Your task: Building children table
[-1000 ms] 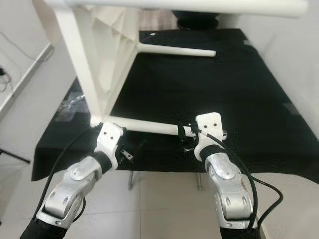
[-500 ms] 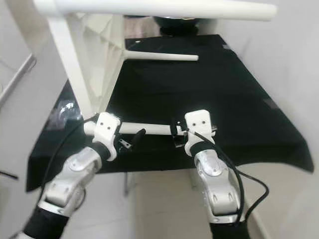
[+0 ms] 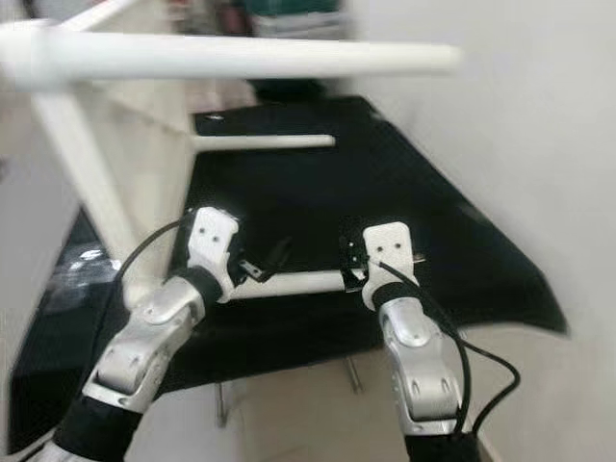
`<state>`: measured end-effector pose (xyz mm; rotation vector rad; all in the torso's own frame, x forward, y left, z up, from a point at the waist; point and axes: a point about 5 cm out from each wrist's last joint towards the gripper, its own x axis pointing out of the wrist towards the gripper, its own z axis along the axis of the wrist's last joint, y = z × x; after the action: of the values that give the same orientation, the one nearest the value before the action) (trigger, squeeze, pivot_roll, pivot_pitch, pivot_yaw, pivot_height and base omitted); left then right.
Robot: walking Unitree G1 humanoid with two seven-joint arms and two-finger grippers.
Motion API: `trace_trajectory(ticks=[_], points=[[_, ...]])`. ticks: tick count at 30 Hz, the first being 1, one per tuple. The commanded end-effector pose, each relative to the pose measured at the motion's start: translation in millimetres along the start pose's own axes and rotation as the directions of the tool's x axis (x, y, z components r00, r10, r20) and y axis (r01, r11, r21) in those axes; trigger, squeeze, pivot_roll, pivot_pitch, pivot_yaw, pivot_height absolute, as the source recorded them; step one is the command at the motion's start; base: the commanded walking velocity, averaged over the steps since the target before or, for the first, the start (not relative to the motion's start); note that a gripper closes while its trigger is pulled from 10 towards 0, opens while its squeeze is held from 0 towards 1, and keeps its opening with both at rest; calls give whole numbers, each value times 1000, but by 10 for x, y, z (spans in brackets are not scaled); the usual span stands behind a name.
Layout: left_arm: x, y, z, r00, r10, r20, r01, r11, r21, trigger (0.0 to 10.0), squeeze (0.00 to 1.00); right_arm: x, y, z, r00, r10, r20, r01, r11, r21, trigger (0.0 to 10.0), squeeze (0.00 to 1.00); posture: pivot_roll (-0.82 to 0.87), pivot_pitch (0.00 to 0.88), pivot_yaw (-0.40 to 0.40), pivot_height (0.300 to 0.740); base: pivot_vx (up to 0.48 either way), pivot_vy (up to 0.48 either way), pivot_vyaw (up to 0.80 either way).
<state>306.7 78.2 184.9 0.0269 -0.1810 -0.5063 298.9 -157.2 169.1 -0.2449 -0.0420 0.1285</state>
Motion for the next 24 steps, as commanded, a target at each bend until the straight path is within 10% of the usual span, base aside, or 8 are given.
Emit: trace_trajectory(ticks=[1, 24], points=[[-12, -1, -46, 1000, 1, -16, -1, 1000, -19, 10000, 0, -13, 27, -11, 1000, 31, -1, -31, 999, -39, 10000, 0, -59, 57, 27, 740, 0, 0, 619], [-67, -487, -225, 992, -80, -96, 65, 986, -153, 10000, 0, 16, -201, 132, 998, 35, 53, -26, 986, -163, 10000, 0, -68, 63, 28, 740, 0, -120, 104]])
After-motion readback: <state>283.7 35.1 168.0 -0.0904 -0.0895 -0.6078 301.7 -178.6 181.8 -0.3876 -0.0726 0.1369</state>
